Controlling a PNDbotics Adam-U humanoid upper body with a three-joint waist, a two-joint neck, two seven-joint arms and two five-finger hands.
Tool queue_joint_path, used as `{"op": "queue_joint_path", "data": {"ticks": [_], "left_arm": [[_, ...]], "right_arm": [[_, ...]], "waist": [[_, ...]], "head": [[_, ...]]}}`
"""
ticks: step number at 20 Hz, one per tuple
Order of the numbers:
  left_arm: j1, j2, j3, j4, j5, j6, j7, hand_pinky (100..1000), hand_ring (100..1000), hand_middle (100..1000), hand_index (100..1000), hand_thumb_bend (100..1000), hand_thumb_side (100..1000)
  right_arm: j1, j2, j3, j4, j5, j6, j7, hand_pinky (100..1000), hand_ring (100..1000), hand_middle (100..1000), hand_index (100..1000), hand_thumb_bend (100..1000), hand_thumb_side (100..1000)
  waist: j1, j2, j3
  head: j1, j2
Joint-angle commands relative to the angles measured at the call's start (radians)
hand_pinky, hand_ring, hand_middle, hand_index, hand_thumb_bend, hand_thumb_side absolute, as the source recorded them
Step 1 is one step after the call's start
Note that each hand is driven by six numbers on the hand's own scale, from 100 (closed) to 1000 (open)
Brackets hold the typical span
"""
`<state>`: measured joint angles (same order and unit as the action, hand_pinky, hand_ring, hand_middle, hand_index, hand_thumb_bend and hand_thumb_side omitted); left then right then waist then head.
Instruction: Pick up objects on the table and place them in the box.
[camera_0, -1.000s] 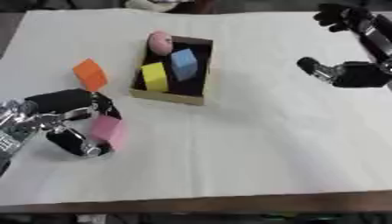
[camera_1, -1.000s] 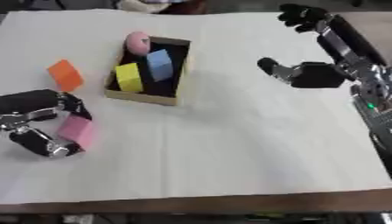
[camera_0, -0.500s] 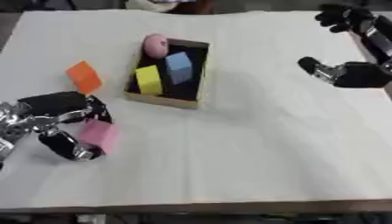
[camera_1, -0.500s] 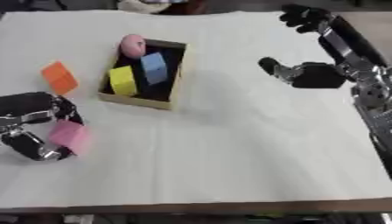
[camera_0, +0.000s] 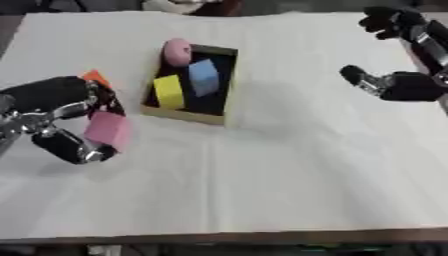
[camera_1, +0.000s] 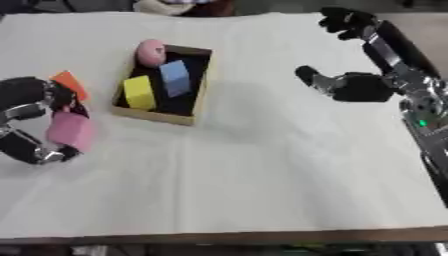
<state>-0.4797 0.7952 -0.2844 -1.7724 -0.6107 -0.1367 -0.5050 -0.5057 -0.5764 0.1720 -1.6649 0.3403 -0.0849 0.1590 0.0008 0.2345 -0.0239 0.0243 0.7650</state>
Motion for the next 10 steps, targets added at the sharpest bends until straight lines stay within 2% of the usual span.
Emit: {"op": "queue_joint_path", "data": {"ticks": [1, 10], "left_arm": [[-0.061, -0.014, -0.001, 0.015, -0.006, 0.027, 0.033, 602, 481, 458, 635, 362, 235], [-0.236, -0.186, -0.082, 0.233, -0.108, 0.063, 0.089, 661, 566, 541, 706, 410, 263]], "right_arm": [[-0.01, -0.014, -0.017, -0.003, -0.01, -0.019, 0.008, 839, 857, 815, 951, 429, 537], [-0.032, 0.009, -0.015, 0.032, -0.004, -0.035, 0.021, 840, 859, 816, 952, 421, 540]], "waist": [[0.014, -0.035, -0.003], [0.012, -0.04, -0.016]], "head": [[0.0, 0.005], [-0.004, 0.005]]}}
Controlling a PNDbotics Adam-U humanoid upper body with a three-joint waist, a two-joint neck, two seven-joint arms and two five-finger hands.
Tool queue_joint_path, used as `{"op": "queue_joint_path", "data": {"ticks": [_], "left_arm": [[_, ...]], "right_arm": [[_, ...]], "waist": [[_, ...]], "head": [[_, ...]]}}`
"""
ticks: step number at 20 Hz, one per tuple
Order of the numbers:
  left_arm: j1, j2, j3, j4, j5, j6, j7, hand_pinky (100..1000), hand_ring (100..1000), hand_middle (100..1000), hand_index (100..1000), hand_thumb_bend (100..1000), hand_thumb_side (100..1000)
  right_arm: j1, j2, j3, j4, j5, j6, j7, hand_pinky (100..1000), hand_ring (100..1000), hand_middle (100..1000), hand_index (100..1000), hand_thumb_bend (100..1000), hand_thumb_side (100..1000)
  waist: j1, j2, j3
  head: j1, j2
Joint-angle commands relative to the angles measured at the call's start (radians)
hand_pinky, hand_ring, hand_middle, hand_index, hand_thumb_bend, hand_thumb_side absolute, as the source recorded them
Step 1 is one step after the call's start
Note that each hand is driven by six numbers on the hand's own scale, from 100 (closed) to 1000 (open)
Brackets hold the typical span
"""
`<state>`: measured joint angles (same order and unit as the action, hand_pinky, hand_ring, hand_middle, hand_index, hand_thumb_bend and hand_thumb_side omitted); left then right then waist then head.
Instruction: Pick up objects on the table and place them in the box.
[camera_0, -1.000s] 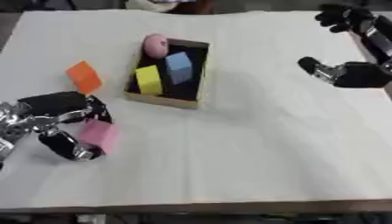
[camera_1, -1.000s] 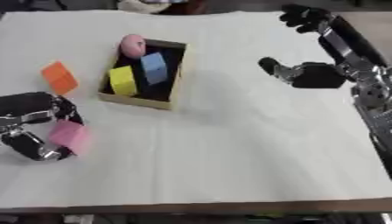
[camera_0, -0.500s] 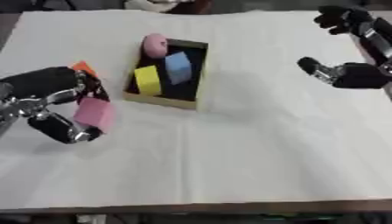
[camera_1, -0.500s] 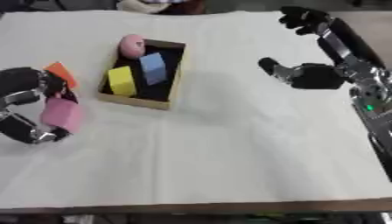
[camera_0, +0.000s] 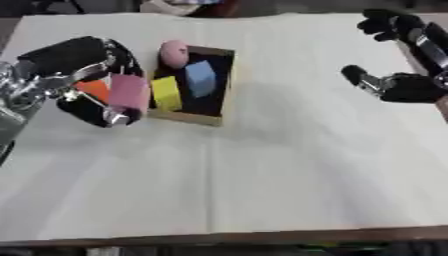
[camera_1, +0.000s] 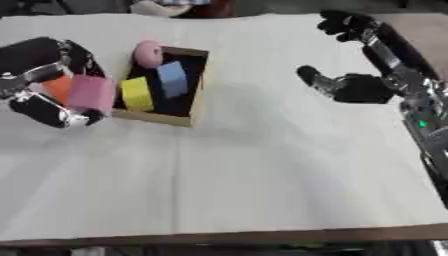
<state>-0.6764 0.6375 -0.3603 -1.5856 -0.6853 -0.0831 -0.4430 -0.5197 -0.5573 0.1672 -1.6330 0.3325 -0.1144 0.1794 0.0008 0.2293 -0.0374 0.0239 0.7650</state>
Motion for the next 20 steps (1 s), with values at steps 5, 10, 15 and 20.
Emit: {"op": "queue_joint_path", "data": {"ticks": [5, 10, 15, 20], "left_arm": [[-0.114, -0.119, -0.034, 0.15, -0.107, 0.008, 0.099, 692, 598, 572, 729, 430, 284], [-0.154, -0.184, -0.046, 0.209, -0.141, -0.004, 0.148, 700, 605, 581, 737, 434, 292], [-0.168, -0.224, -0.057, 0.257, -0.164, -0.016, 0.162, 720, 627, 608, 764, 445, 302], [-0.171, -0.25, -0.06, 0.305, -0.216, -0.021, 0.173, 744, 670, 652, 799, 478, 329]], "right_arm": [[-0.024, -0.001, -0.006, 0.005, 0.003, -0.011, 0.005, 841, 859, 816, 952, 421, 540], [-0.029, 0.003, -0.004, 0.007, 0.002, -0.014, 0.01, 841, 859, 816, 952, 403, 548], [-0.033, 0.008, -0.001, 0.008, 0.0, -0.014, 0.011, 842, 860, 816, 953, 364, 565], [-0.035, 0.011, 0.001, 0.009, 0.0, -0.016, 0.013, 842, 858, 816, 953, 352, 569]], "waist": [[0.01, -0.036, -0.009], [0.006, -0.034, -0.018], [0.004, -0.032, -0.022], [0.002, -0.03, -0.026]], "head": [[0.0, 0.005], [0.004, 0.005], [0.01, 0.005], [0.015, 0.005]]}}
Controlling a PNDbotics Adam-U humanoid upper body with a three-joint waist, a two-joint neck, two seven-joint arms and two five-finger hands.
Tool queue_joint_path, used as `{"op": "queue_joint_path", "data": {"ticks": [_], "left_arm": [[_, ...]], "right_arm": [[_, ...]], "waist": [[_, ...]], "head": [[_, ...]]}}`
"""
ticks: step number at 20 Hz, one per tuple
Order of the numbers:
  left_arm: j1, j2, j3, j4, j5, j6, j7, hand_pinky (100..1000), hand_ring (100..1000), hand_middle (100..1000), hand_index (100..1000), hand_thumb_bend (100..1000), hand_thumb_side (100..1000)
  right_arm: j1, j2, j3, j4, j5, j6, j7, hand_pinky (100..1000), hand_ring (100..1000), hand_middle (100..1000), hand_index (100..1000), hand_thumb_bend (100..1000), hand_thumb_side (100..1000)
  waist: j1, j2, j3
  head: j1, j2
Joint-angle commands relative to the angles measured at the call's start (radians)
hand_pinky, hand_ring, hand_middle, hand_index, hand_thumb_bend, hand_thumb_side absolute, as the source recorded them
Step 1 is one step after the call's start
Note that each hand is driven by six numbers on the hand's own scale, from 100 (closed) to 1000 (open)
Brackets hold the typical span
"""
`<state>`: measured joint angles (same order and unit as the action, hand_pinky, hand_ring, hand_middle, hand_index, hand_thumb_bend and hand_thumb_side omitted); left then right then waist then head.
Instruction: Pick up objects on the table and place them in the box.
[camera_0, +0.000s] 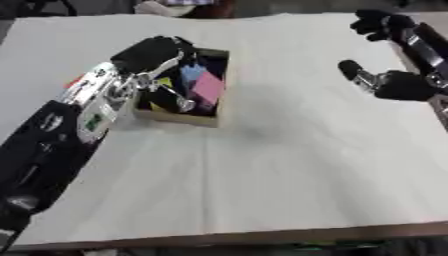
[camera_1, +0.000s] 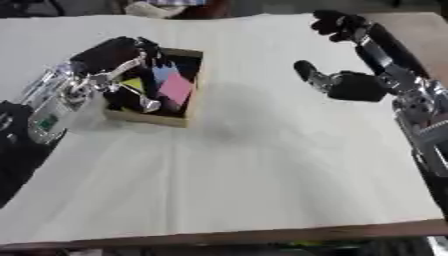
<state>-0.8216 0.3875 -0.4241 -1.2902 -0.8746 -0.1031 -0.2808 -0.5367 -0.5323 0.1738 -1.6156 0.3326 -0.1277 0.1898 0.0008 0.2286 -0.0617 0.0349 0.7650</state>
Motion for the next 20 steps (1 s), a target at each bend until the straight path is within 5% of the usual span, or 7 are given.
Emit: {"op": "queue_joint_path", "data": {"ticks": [1, 13, 20], "left_arm": [[-0.026, -0.004, 0.006, 0.018, -0.037, -0.001, 0.015, 758, 690, 670, 807, 489, 333], [-0.018, -0.001, 0.036, 0.044, -0.097, 0.021, 0.035, 814, 765, 768, 861, 609, 406], [0.011, 0.088, 0.09, -0.104, -0.045, 0.054, -0.003, 825, 771, 774, 865, 628, 422]], "right_arm": [[-0.017, -0.013, -0.006, -0.008, 0.0, -0.003, 0.003, 842, 859, 816, 953, 349, 570], [-0.014, -0.01, -0.006, -0.002, -0.002, -0.004, 0.004, 842, 858, 815, 953, 332, 578], [-0.007, -0.012, -0.007, 0.002, -0.002, -0.006, 0.003, 842, 858, 814, 953, 326, 580]], "waist": [[0.002, -0.03, -0.003], [0.001, -0.028, -0.003], [0.006, -0.031, 0.006]], "head": [[0.005, 0.005], [0.004, 0.005], [-0.005, 0.005]]}}
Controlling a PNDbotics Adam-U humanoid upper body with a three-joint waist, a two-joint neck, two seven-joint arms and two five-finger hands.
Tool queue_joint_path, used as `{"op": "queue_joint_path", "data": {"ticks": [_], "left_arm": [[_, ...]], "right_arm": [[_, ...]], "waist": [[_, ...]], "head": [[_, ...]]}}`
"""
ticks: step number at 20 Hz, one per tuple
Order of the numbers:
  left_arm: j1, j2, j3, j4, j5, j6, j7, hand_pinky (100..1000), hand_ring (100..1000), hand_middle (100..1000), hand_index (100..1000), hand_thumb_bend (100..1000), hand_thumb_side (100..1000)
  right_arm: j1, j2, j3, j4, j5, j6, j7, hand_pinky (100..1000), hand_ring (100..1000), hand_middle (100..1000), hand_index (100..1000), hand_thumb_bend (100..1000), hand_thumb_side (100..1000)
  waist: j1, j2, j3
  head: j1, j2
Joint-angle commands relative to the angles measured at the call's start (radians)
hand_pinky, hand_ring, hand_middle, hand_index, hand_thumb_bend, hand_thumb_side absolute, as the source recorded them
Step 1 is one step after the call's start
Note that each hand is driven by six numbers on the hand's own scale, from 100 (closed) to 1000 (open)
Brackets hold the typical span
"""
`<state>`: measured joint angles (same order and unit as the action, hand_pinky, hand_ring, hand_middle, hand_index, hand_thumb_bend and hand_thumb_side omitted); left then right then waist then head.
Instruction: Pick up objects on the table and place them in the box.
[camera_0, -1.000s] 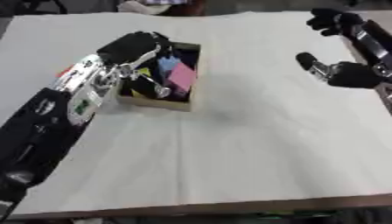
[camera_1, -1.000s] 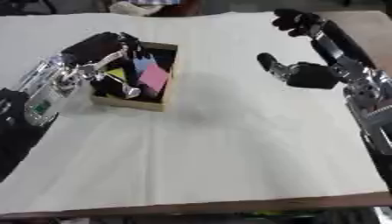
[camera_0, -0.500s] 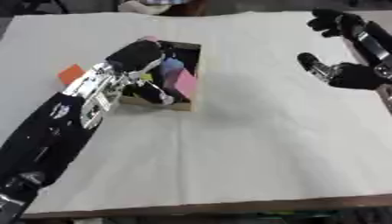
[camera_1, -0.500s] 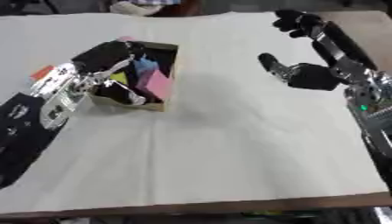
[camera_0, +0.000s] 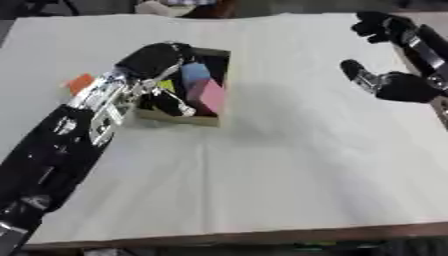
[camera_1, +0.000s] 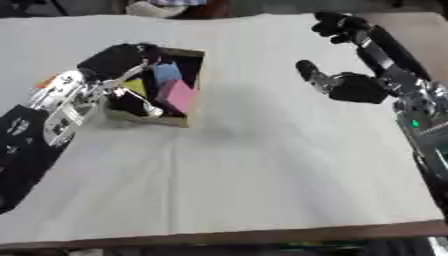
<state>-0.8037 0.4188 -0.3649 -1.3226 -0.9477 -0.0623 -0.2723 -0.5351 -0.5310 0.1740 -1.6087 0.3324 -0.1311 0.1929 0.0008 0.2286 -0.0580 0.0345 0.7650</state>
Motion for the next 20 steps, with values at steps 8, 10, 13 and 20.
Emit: {"op": "queue_joint_path", "data": {"ticks": [8, 10, 13, 20], "left_arm": [[0.08, 0.221, 0.128, -0.284, 0.124, 0.09, -0.022, 822, 767, 767, 862, 616, 426], [0.109, 0.256, 0.156, -0.316, 0.136, 0.111, -0.016, 818, 764, 763, 860, 613, 425], [0.154, 0.297, 0.196, -0.338, 0.152, 0.141, -0.001, 807, 751, 751, 851, 615, 426], [0.24, 0.35, 0.247, -0.238, 0.206, 0.176, -0.022, 768, 714, 736, 848, 637, 419]], "right_arm": [[-0.003, -0.018, -0.01, -0.003, 0.001, -0.003, 0.0, 842, 858, 814, 953, 319, 583], [-0.002, -0.018, -0.011, -0.003, 0.0, -0.003, -0.001, 842, 858, 814, 953, 317, 584], [-0.002, -0.018, -0.011, -0.003, -0.001, -0.003, -0.001, 841, 858, 814, 953, 315, 585], [0.004, -0.018, -0.015, -0.003, -0.002, -0.002, -0.004, 840, 858, 813, 953, 310, 586]], "waist": [[0.012, -0.034, 0.013], [0.013, -0.034, 0.016], [0.013, -0.033, 0.018], [0.013, -0.032, 0.026]], "head": [[-0.019, 0.005], [-0.021, 0.005], [-0.024, 0.005], [-0.022, 0.005]]}}
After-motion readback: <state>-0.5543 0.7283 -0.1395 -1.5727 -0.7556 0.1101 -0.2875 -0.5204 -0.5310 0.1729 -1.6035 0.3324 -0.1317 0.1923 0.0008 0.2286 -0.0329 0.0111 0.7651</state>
